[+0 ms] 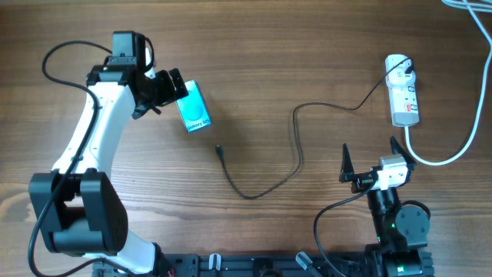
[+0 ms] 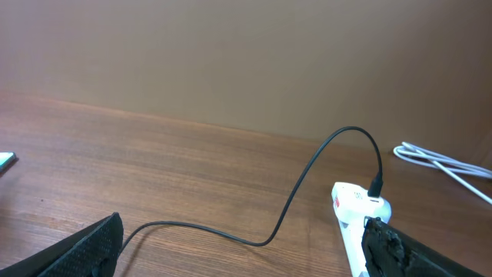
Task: Plug charger to phone and switch on socket
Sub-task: 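Lower the open left gripper over the phone's top edge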
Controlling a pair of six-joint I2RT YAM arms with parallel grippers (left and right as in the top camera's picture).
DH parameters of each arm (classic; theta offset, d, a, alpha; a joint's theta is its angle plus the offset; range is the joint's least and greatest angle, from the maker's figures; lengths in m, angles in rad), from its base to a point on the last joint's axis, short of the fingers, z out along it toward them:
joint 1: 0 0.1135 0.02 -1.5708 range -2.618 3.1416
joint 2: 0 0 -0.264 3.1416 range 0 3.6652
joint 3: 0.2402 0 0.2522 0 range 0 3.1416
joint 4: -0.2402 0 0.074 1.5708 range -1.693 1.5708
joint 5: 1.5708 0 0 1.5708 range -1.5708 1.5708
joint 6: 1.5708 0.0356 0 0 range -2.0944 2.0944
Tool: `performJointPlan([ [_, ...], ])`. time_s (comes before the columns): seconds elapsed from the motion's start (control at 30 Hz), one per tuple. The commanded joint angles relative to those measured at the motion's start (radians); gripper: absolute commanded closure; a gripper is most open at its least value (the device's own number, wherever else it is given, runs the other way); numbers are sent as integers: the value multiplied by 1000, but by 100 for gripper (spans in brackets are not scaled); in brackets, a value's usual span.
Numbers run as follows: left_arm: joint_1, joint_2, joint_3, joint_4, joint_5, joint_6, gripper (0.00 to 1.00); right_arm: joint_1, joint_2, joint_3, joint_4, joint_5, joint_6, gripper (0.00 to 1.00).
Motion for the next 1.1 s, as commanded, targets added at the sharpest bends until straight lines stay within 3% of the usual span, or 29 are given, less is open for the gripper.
performJointPlan([
  [0.0, -5, 13, -37, 19, 1, -10, 0, -5, -12, -1, 3, -13, -8, 0],
  [1.07, -7, 90, -80, 45, 2, -32, 0, -5, -12, -1, 3, -13, -8, 0],
])
